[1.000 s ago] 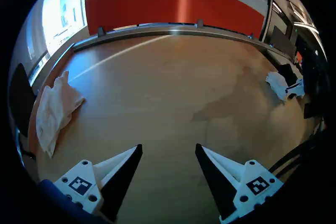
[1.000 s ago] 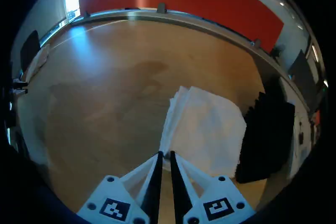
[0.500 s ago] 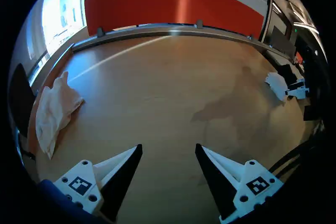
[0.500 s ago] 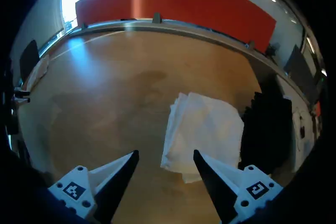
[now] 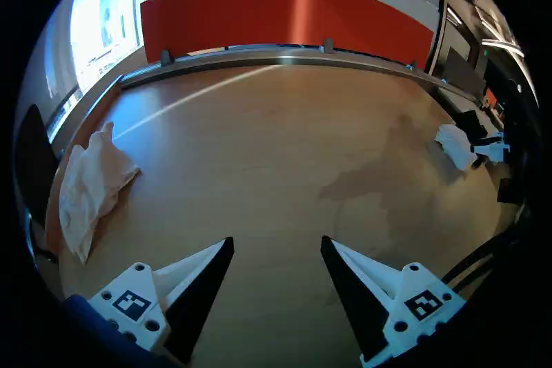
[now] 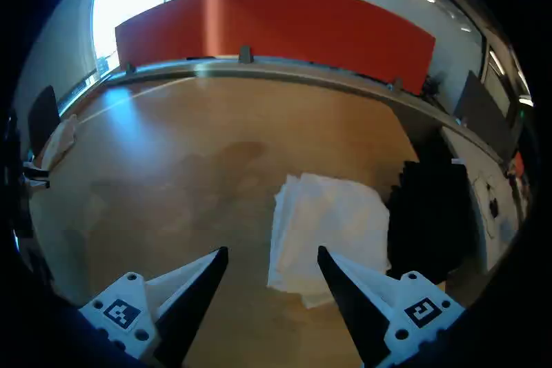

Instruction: Fold towel

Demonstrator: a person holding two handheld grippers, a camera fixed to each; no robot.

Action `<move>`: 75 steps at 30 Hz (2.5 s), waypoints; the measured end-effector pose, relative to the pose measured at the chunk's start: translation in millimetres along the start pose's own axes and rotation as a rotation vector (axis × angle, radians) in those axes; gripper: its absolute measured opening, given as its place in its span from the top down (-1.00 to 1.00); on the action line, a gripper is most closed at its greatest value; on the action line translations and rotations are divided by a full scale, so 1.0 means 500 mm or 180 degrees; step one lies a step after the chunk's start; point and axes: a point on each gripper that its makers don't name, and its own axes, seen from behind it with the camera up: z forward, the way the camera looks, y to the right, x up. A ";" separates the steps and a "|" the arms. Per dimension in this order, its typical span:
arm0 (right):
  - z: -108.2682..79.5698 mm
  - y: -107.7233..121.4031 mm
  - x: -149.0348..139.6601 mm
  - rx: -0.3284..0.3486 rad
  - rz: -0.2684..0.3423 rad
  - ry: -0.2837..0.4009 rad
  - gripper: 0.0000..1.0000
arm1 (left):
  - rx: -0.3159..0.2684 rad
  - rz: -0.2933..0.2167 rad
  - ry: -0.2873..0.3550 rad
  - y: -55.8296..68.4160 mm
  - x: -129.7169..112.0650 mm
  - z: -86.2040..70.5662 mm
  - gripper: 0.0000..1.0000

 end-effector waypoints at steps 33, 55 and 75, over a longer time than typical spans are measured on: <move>-0.122 0.033 0.269 -0.0612 0.0543 0.1809 -1.00 | 0.0158 -0.0223 0.0909 -0.051 0.174 -0.031 -0.87; -0.179 -0.079 0.375 -0.0527 0.0362 0.2196 -1.00 | 0.0350 -0.0301 0.1714 -0.113 0.329 -0.090 -0.87; -0.183 -0.255 0.437 -0.0322 0.0225 0.2357 -1.00 | 0.0382 -0.0328 0.2003 -0.136 0.387 -0.118 -0.87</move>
